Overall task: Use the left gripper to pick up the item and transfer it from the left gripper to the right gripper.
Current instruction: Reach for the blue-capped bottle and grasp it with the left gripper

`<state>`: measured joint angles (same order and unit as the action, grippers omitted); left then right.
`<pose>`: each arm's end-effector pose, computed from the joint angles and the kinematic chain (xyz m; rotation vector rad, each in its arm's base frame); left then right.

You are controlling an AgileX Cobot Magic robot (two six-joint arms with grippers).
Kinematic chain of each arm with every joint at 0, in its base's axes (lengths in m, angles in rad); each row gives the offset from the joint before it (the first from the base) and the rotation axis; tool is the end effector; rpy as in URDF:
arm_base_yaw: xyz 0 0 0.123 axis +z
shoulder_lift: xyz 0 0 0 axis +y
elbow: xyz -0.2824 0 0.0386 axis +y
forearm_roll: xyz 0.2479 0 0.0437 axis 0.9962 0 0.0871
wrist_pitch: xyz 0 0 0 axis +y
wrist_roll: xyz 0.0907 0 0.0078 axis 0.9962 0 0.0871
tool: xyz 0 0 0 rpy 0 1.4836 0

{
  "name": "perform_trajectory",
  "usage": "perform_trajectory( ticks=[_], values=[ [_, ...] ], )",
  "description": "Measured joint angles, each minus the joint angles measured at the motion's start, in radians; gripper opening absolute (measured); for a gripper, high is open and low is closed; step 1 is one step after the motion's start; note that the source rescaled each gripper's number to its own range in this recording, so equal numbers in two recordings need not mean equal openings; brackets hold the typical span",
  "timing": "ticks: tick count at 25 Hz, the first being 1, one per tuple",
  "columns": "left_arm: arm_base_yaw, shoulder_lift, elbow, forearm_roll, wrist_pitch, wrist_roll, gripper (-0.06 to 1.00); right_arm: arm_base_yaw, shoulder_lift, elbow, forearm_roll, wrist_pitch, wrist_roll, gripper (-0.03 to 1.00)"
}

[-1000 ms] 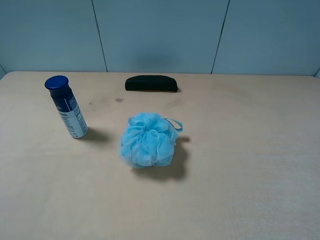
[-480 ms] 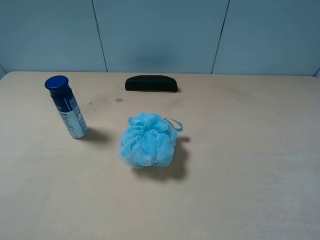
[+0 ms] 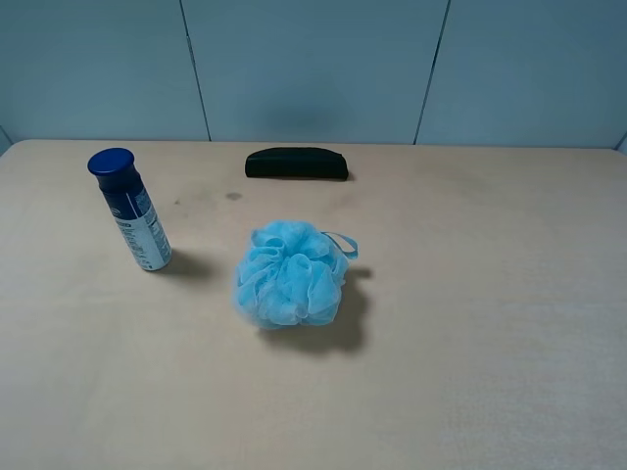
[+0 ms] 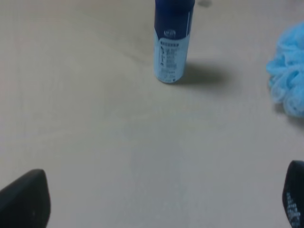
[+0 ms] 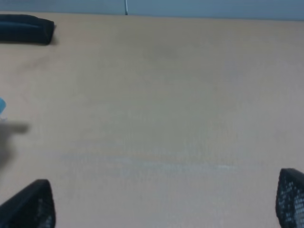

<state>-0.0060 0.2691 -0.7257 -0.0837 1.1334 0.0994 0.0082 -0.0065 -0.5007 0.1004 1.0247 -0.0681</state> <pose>0.0167 -0.0070 0.3333 0.1191 2.1542 -0.0484 -0.0048 0.0078 0.2806 -0.0791 1.9965 0.0808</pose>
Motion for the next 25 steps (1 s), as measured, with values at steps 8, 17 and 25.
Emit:
perform_trajectory(
  ticks=[8,17,25],
  values=[
    [0.0,0.43,-0.252,0.0,0.028,-0.002,0.95,0.0,0.0,0.0,0.0,0.0,0.0,1.0],
    [-0.019,0.881,-0.525,0.001,0.042,-0.003,0.94,0.0,0.0,0.0,0.0,0.0,0.0,1.0],
    [-0.122,1.14,-0.65,0.041,0.039,-0.028,0.94,0.0,0.0,0.0,0.0,0.0,0.0,1.0]
  ],
)
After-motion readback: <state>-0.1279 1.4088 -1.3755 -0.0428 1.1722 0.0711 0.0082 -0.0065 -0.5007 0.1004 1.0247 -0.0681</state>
